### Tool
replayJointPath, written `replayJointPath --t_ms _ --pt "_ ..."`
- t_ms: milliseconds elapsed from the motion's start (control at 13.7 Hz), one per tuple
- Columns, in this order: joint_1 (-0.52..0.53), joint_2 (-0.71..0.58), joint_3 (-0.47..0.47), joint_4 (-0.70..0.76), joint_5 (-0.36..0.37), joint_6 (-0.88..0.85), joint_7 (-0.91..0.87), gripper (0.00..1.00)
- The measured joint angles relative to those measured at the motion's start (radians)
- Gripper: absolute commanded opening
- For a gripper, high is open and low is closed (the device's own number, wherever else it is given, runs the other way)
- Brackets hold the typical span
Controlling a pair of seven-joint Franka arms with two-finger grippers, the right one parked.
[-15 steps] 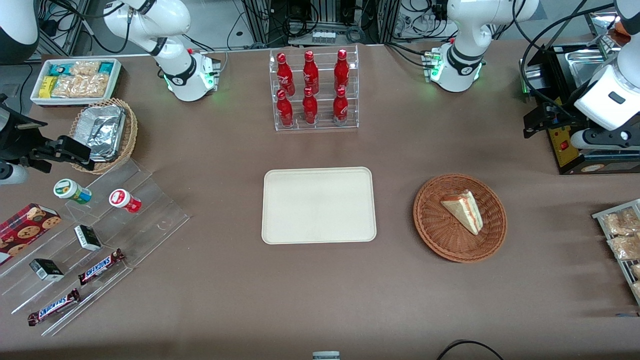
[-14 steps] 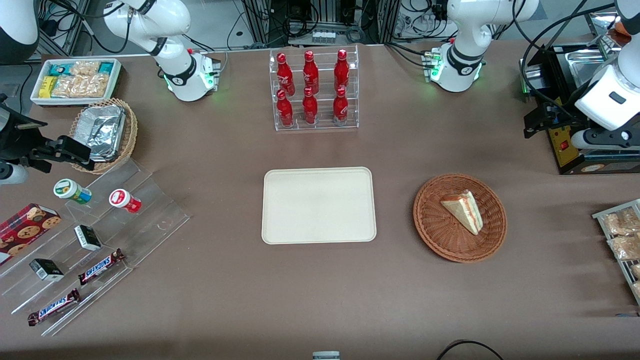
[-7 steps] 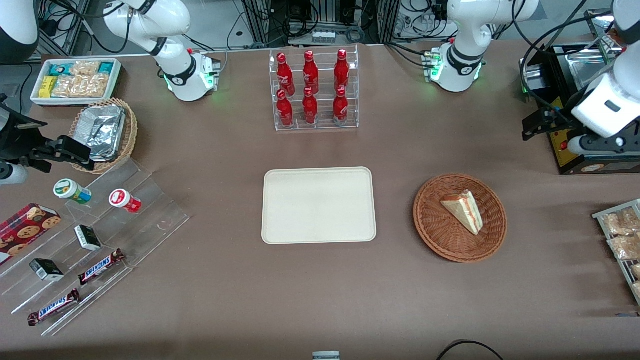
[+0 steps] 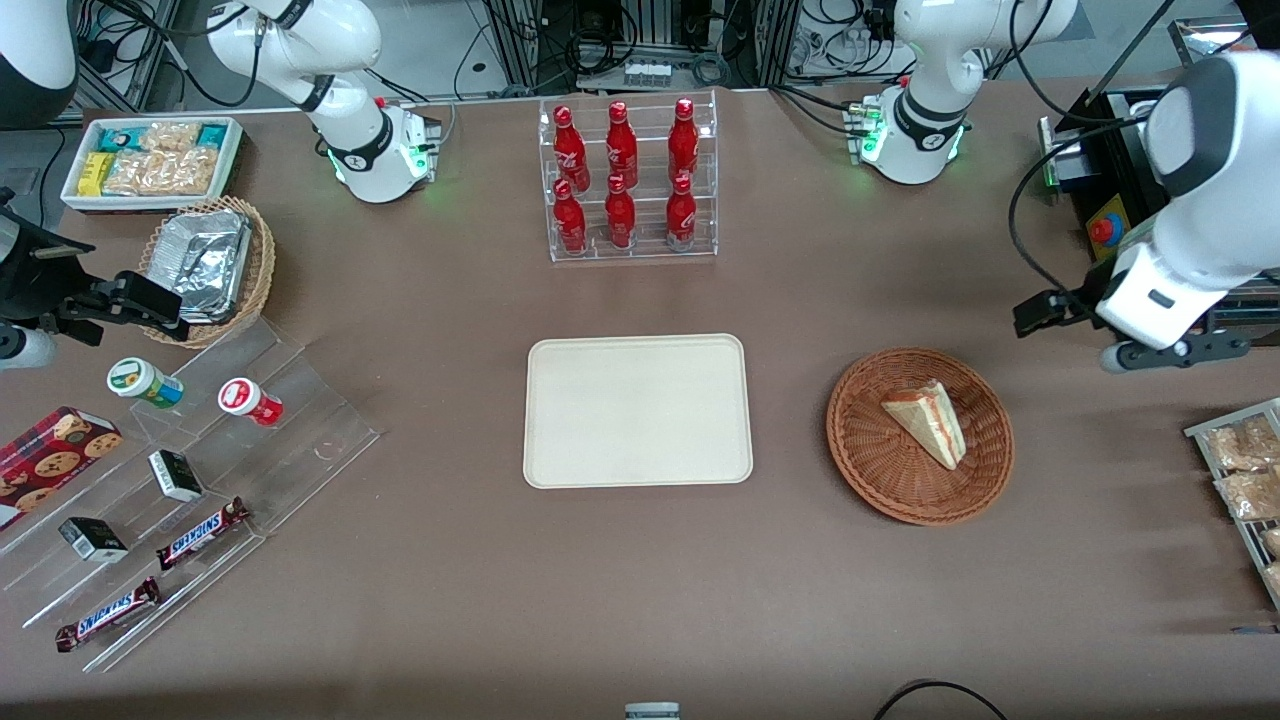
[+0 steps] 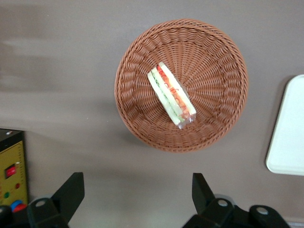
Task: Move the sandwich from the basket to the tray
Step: 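Move the left gripper over the wicker basket toward the sandwich, then lower the open left gripper onto the wrapped sandwich and close it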
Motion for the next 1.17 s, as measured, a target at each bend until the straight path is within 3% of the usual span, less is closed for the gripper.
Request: replayJointPath --t_ms 365,657,1168 --pt "-0.001 0.001 -0.022 -0.148 0.0 0.224 -0.22 1.0" --pt "-0.003 0.026 -0.062 -0.19 0.0 0.31 -0.378 1.0" --pt "-0.004 0.171 -0.093 -0.194 0.0 0.422 -0.456 1.0"
